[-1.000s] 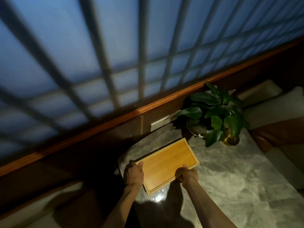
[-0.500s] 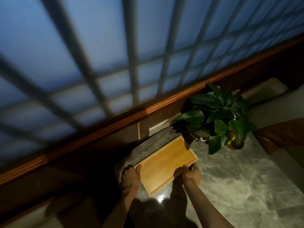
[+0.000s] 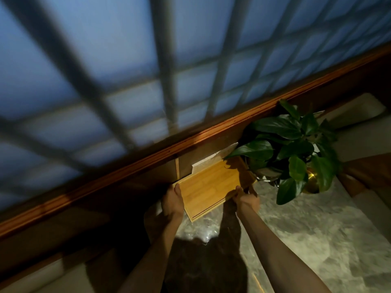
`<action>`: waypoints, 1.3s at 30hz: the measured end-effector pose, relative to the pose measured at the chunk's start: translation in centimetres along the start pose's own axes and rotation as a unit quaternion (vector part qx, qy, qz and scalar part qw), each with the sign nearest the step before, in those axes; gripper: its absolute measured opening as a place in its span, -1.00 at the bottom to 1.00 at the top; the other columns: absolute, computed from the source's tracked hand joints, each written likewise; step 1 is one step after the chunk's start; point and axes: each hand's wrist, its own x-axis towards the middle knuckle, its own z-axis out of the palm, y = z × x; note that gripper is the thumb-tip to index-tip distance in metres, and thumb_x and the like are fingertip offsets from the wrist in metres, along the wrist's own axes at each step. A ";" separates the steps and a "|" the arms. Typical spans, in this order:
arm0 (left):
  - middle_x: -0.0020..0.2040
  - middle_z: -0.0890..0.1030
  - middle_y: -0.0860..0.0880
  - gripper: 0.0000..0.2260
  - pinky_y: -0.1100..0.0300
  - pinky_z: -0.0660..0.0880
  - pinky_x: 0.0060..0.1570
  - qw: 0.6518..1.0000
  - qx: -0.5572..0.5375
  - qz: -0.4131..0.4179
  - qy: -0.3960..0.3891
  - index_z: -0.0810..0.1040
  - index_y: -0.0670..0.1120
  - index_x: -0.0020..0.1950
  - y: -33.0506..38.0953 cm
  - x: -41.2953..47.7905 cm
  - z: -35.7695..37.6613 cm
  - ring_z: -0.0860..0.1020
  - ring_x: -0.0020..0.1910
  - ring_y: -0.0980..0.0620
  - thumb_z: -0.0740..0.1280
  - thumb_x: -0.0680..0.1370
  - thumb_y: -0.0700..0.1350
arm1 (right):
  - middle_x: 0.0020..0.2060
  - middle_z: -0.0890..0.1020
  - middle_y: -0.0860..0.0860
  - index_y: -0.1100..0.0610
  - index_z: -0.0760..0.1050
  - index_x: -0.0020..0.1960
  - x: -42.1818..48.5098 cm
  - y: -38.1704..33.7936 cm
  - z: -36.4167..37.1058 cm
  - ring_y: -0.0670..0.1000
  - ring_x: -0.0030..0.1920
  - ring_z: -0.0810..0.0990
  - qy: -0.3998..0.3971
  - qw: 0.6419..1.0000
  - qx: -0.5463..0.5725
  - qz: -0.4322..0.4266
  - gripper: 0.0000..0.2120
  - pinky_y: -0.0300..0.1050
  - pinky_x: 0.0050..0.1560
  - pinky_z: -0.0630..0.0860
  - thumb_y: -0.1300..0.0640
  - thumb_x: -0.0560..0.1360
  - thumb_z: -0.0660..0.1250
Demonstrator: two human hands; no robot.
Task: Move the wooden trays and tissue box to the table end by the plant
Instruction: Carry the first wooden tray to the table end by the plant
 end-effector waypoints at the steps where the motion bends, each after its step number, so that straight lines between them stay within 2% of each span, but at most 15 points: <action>1: 0.06 0.65 -0.31 -0.65 -0.02 0.51 -0.03 1.000 -0.012 -0.008 0.009 0.54 -0.29 0.14 0.1 -0.1 0.2 0.64 0.05 -0.24 0.15 0.67 -0.02 | 0.24 0.64 0.17 0.18 0.53 0.32 0.2 0.1 0.1 0.21 0.26 0.59 -0.001 1.000 0.009 0.001 -0.58 0.10 0.26 0.51 0.00 0.54 0.38; 7: 0.05 0.65 -0.33 -0.61 -0.06 0.44 0.02 0.988 -0.091 -0.103 0.070 0.56 -0.33 0.07 1.1 -0.3 1.4 0.61 0.04 -0.25 0.21 0.65 0.01 | 0.25 0.64 0.16 0.19 0.54 0.29 0.9 0.5 0.7 0.22 0.28 0.57 0.007 0.999 0.045 0.021 -0.59 0.23 0.32 0.47 0.01 0.52 0.40; 13: 0.10 0.62 -0.35 -0.44 -0.06 0.41 0.03 0.981 -0.129 -0.107 0.094 0.56 -0.37 0.09 1.5 -0.5 1.7 0.59 0.06 -0.28 0.11 0.60 0.14 | 0.20 0.65 0.19 0.19 0.57 0.26 1.0 0.7 0.9 0.22 0.24 0.59 0.028 1.000 -0.009 0.004 -0.59 0.20 0.29 0.49 -0.06 0.54 0.36; 16: 0.23 0.56 -0.34 -0.55 -0.07 0.39 0.15 0.987 -0.105 -0.109 0.059 0.51 -0.34 0.24 0.9 -0.2 1.8 0.55 0.18 -0.27 0.17 0.65 0.04 | 0.21 0.64 0.20 0.18 0.56 0.28 0.8 0.6 0.9 0.24 0.26 0.57 0.019 0.999 -0.024 -0.008 -0.60 0.20 0.30 0.48 -0.04 0.55 0.34; 18: 0.31 0.51 -0.28 -0.57 -0.07 0.41 0.25 0.989 -0.093 -0.112 -0.005 0.43 -0.21 0.37 0.3 0.0 1.3 0.51 0.26 -0.27 0.09 0.67 0.06 | 0.23 0.63 0.18 0.17 0.53 0.30 0.6 0.1 0.5 0.24 0.27 0.57 -0.009 1.000 0.012 0.001 -0.64 0.22 0.31 0.48 0.05 0.56 0.35; 20: 0.31 0.52 -0.24 -0.56 -0.04 0.45 0.28 0.985 -0.124 -0.098 -0.074 0.42 -0.16 0.36 -0.3 0.1 0.2 0.51 0.28 -0.25 0.05 0.66 0.10 | 0.24 0.63 0.18 0.17 0.49 0.35 0.1 -0.3 -0.5 0.24 0.26 0.58 -0.057 0.994 0.090 0.021 -0.63 0.22 0.31 0.50 0.17 0.55 0.37; 22: 0.27 0.56 -0.25 -0.54 -0.02 0.48 0.26 0.979 -0.142 -0.082 -0.118 0.44 -0.21 0.31 -0.6 -0.1 -1.1 0.54 0.25 -0.23 0.12 0.63 0.13 | 0.11 0.64 0.15 0.12 0.47 0.34 -1.0 -0.2 -2.1 0.20 0.11 0.63 -0.138 0.983 0.124 0.017 -0.65 0.17 0.20 0.58 0.21 0.57 0.35; 25: 0.19 0.60 -0.24 -0.54 -0.03 0.52 0.20 0.994 0.043 -0.008 -0.096 0.45 -0.22 0.25 -0.6 -2.5 -3.2 0.58 0.19 -0.22 0.20 0.60 0.14 | -0.06 0.61 0.11 0.11 0.51 0.23 -3.5 0.9 -6.2 0.01 -0.22 0.58 -0.219 0.973 0.049 -0.050 -0.78 -0.11 -0.17 0.58 0.16 0.59 0.33; 26: 0.16 0.62 -0.21 -0.57 -0.03 0.53 0.17 0.990 0.112 0.026 -0.077 0.48 -0.20 0.22 -0.6 -3.9 -4.0 0.60 0.17 -0.21 0.20 0.59 0.14 | -0.10 0.61 0.10 0.16 0.54 0.18 -4.2 1.6 -7.8 0.00 -0.25 0.57 -0.215 0.973 0.006 -0.086 -0.82 -0.18 -0.22 0.52 0.16 0.59 0.33; 28: 0.11 0.65 -0.16 -0.63 -0.01 0.54 0.14 0.973 0.190 0.114 -0.058 0.55 -0.14 0.15 -0.2 -7.4 -5.4 0.62 0.12 -0.18 0.17 0.60 0.12 | -0.15 0.64 0.10 0.23 0.61 0.06 -5.4 3.2 -11.2 0.08 -0.15 0.61 -0.192 0.961 -0.090 -0.175 -0.83 -0.13 -0.16 0.50 0.14 0.58 0.33; 30: 0.00 0.66 -0.15 -0.71 0.08 0.54 0.00 0.960 0.171 0.207 -0.076 0.59 -0.13 0.04 0.9 -11.3 -6.1 0.63 0.01 -0.16 0.19 0.61 0.04 | -0.13 0.67 0.07 0.17 0.64 -0.02 -6.8 4.8 -15.1 0.08 -0.06 0.63 -0.161 0.944 -0.169 -0.234 -0.78 -0.02 -0.02 0.52 0.04 0.58 0.32; 32: -0.19 0.66 -0.14 -0.80 0.10 0.48 -0.18 0.944 0.121 0.288 -0.105 0.60 -0.13 -0.14 2.5 -15.2 -6.0 0.63 -0.16 -0.07 0.25 0.61 -0.10 | -0.20 0.65 -0.01 0.06 0.61 -0.11 -8.2 6.7 -19.4 0.04 -0.11 0.62 -0.120 0.941 -0.184 -0.257 -0.79 -0.07 -0.09 0.47 -0.02 0.59 0.30; 33: -0.23 0.65 -0.14 -0.79 0.10 0.49 -0.19 0.935 0.098 0.317 -0.128 0.59 -0.15 -0.20 3.4 -17.2 -5.7 0.62 -0.20 -0.05 0.27 0.60 -0.15 | -0.21 0.65 -0.03 0.04 0.61 -0.13 -8.8 7.9 -21.5 0.02 -0.13 0.62 -0.097 0.946 -0.172 -0.258 -0.80 -0.11 -0.12 0.44 -0.02 0.58 0.30; 36: -0.08 0.67 -0.21 -0.76 -0.03 0.57 0.03 0.917 0.083 0.328 -0.212 0.61 -0.19 -0.06 6.7 -23.2 -3.8 0.64 -0.05 -0.16 0.23 0.63 -0.08 | -0.22 0.67 -0.12 0.06 0.67 -0.09 -10.4 12.6 -28.2 -0.08 -0.13 0.62 -0.037 0.971 -0.082 -0.223 -0.83 -0.18 -0.10 0.44 0.05 0.56 0.33; 39: 0.02 0.63 -0.16 -0.74 0.00 0.50 0.08 0.890 0.133 0.373 -0.225 0.58 -0.11 0.02 9.4 -30.0 -0.8 0.60 0.05 -0.19 0.16 0.64 -0.01 | -0.20 0.66 -0.12 0.12 0.68 0.00 -12.6 19.3 -34.8 -0.05 -0.08 0.63 -0.004 0.986 -0.019 -0.163 -0.82 -0.19 0.01 0.48 0.08 0.58 0.32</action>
